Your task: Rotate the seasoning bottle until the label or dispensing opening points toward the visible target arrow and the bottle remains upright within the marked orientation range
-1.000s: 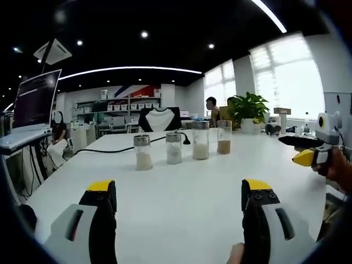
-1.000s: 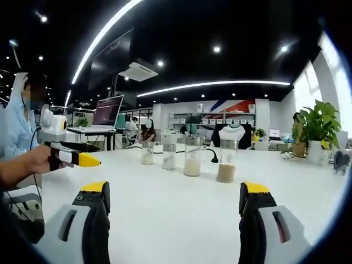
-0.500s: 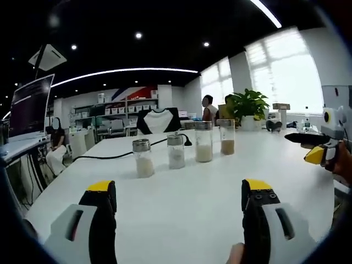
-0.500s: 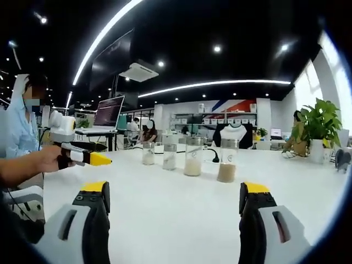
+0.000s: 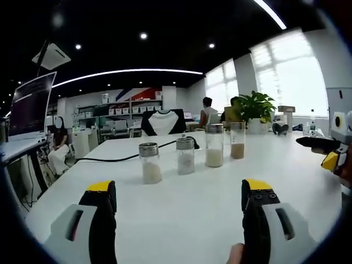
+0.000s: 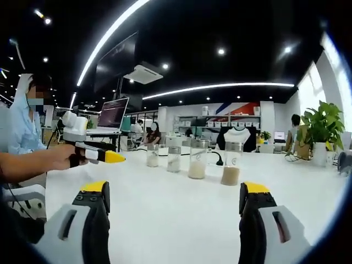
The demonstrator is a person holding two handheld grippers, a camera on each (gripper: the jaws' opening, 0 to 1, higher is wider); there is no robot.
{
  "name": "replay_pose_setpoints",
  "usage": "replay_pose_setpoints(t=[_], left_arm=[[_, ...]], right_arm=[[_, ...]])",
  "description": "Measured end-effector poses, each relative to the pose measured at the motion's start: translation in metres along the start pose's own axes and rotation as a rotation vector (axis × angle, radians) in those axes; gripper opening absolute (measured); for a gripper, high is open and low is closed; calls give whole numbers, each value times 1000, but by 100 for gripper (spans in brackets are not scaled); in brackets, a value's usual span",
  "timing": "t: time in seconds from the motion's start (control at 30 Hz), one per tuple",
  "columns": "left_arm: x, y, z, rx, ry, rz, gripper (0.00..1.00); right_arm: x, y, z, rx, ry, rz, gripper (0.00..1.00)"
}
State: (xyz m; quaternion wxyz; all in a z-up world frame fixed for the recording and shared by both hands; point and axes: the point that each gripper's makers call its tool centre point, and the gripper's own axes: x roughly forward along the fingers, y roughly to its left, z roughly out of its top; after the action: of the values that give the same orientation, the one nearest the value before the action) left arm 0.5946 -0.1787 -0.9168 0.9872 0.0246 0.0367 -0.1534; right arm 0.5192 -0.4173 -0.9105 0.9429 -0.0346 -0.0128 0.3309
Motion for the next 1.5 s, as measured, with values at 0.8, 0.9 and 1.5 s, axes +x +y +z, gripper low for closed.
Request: replay_pose_setpoints(t=[0.8, 0.9, 1.5], left_arm=[[32, 22, 2, -57, -20, 45, 100], [37, 24, -1, -32, 5, 49, 100], [67, 32, -1, -16, -2, 17, 96]], right_arm=[[-1, -4, 1, 16, -4, -7, 98], [-1, -3, 2, 14, -6, -4, 98], [0, -2, 2, 23, -14, 9, 98]])
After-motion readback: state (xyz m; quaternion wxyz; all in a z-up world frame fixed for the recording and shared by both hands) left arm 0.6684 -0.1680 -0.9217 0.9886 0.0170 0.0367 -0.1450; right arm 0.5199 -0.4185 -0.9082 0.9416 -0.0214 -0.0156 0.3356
